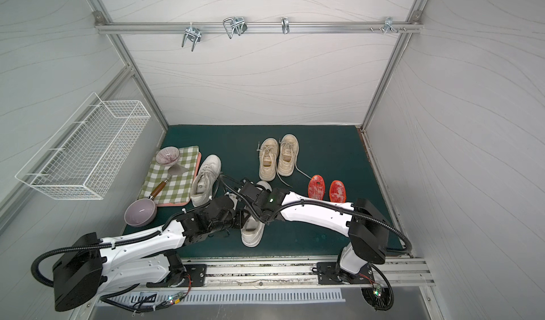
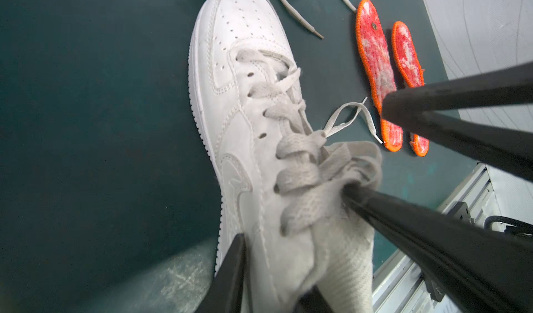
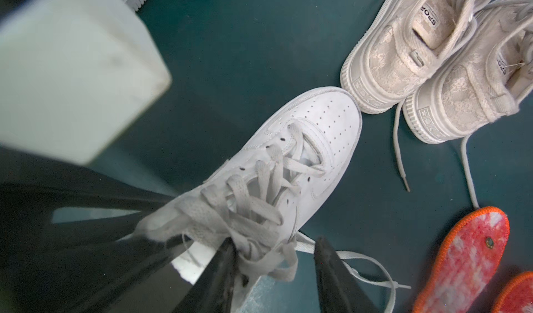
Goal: Remove the insole from the shoe
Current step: Untie the shoelace on the shoe.
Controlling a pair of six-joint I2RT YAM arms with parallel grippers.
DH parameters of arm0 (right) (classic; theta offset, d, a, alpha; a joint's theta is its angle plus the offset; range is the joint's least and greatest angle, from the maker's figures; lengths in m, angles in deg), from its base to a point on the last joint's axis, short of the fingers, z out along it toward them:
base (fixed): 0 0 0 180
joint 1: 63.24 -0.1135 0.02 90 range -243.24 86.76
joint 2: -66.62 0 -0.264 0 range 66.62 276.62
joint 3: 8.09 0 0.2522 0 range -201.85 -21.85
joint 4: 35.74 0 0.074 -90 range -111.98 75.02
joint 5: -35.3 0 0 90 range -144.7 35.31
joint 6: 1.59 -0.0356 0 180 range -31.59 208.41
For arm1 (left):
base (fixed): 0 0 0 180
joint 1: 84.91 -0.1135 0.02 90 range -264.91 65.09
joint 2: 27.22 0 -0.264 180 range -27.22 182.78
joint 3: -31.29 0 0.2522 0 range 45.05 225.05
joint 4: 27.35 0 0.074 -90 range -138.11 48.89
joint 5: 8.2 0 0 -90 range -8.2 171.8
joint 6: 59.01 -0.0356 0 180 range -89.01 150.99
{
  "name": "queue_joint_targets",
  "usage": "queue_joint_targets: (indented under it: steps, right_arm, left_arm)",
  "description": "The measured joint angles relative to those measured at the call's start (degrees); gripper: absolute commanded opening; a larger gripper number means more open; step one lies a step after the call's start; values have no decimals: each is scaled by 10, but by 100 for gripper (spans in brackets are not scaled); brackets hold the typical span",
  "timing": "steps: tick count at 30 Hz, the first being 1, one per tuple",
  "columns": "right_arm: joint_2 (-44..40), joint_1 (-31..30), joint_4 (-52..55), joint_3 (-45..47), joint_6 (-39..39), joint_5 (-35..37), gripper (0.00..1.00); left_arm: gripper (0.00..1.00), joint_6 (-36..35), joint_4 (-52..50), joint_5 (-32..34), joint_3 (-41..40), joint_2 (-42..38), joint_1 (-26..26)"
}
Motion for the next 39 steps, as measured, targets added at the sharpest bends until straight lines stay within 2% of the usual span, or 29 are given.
queue_joint_targets:
  steps: [4, 8, 12, 25, 36, 39]
  right_arm:
    - [7, 0, -1, -1, 0, 7, 43]
    - [7, -2, -1, -1, -5, 24, 36]
    - [7, -4, -2, 2, -10, 53, 35]
    - [29, -4, -37, 18, -36, 95, 43]
    - [57, 5, -61, 15, -71, 140, 49]
    - [57, 10, -61, 15, -82, 149, 52]
  left_arm:
    - [22, 0, 0, 0, 0, 0, 0]
    - [19, 0, 1, 0, 0, 1, 0]
    - [16, 1, 8, -2, 0, 7, 0]
    - [11, 1, 17, -3, 0, 12, -1]
    - [0, 1, 20, -9, -3, 9, -4]
    - [0, 2, 21, -13, -5, 7, -4]
